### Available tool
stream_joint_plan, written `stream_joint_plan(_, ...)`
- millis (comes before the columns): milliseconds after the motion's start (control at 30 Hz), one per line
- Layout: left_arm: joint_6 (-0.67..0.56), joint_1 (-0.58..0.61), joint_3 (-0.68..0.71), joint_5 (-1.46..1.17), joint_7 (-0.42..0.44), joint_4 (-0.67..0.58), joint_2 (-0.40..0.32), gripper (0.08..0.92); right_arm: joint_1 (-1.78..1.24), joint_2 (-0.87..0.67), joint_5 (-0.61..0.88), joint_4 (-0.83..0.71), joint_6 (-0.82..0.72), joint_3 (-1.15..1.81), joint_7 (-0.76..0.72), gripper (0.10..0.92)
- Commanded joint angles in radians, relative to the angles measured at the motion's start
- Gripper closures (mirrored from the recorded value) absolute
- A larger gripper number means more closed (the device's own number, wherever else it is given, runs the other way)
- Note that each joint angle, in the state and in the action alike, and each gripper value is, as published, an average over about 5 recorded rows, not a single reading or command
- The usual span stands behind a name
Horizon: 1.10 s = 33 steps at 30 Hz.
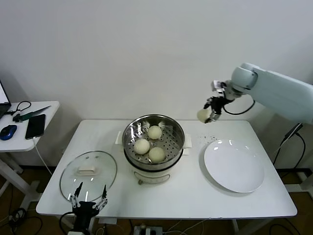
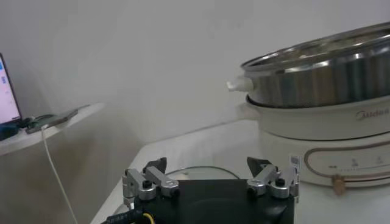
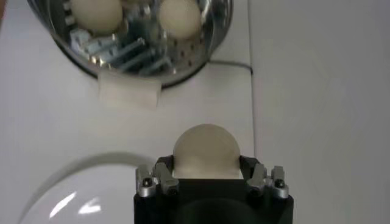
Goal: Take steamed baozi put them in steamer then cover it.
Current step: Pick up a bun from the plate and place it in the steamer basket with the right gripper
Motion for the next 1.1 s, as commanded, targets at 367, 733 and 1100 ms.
stream_joint_plan(367,0.007,-0.033,0.007,-0.040,0.006,0.003,0.029,0.177,0.119,0.356,0.303,0.070,-0.097,-0.283,0.102,0.330)
stream_joint_plan(733,0.010,-0.050,-0.002,-0.041,0.006,0.014,0.040,0.177,0.003,0.402,0.252,0.011,-0.105,-0.323,0.125,0.330)
stream_joint_plan(1100,0.013,-0.049,-0.003,-0.044,0.001,0.025,0.033,0.177,-0.039,0.381,0.200,0.006,-0.105,-0.308,0.128,0.323)
